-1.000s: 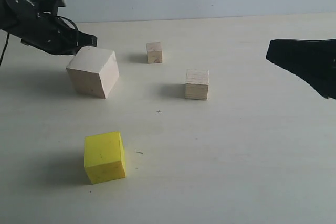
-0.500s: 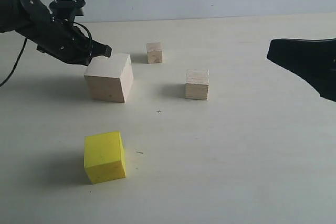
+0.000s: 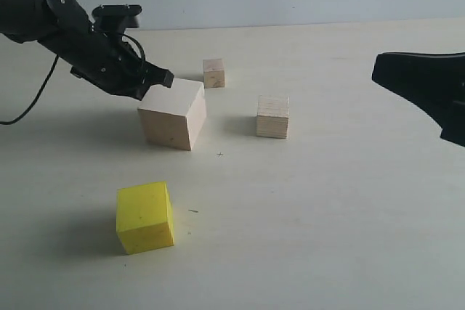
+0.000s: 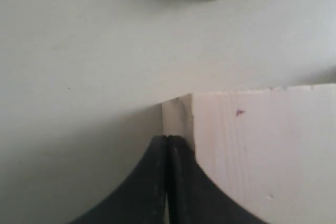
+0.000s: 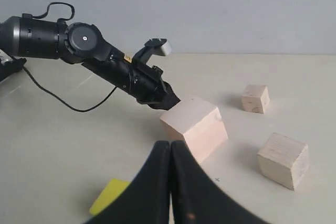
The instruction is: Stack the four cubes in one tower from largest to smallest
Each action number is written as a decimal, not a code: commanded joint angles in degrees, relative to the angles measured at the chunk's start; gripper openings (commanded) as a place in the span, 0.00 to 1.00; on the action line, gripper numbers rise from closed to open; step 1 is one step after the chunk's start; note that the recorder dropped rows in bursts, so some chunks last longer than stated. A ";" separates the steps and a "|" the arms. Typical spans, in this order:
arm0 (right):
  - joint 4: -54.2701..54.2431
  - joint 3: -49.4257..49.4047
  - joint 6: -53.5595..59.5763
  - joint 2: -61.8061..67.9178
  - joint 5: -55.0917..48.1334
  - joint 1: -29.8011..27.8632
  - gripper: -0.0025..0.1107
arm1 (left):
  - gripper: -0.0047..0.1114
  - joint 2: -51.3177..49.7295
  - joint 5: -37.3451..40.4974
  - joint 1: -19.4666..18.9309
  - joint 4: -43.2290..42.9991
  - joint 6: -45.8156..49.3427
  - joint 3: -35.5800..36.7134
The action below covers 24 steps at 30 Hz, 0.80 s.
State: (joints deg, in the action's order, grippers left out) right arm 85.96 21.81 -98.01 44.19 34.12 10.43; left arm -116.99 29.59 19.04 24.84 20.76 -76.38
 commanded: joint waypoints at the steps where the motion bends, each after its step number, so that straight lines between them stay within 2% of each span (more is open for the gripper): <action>1: 0.14 0.39 0.57 0.29 -3.40 0.19 0.02 | 0.04 2.58 1.08 1.56 2.73 -0.24 -0.23; 6: 0.14 0.39 2.65 0.29 -5.76 0.19 0.02 | 0.04 2.69 -0.34 2.55 2.51 -0.13 0.50; 10: 0.14 0.39 2.65 0.29 -5.76 0.19 0.02 | 0.04 3.55 -8.87 2.55 0.84 -0.13 -0.15; 14: -0.35 0.39 2.54 0.29 -5.79 0.19 0.02 | 0.04 3.55 -11.08 2.15 0.84 1.30 -2.49; 17: -0.49 0.39 2.54 0.29 -5.79 0.19 0.02 | 0.04 2.91 -9.92 2.15 0.84 1.46 -4.67; 21: -0.49 0.39 2.54 0.29 -5.67 0.19 0.02 | 0.04 -1.13 -1.38 2.15 1.71 4.11 -9.91; 24: -0.49 0.39 2.43 0.29 -4.82 0.19 0.02 | 0.04 -3.11 0.45 2.15 1.94 4.53 -11.98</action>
State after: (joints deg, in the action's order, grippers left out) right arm 85.85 21.81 -95.93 44.19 28.74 10.43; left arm -119.10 28.76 21.24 26.07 24.67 -86.86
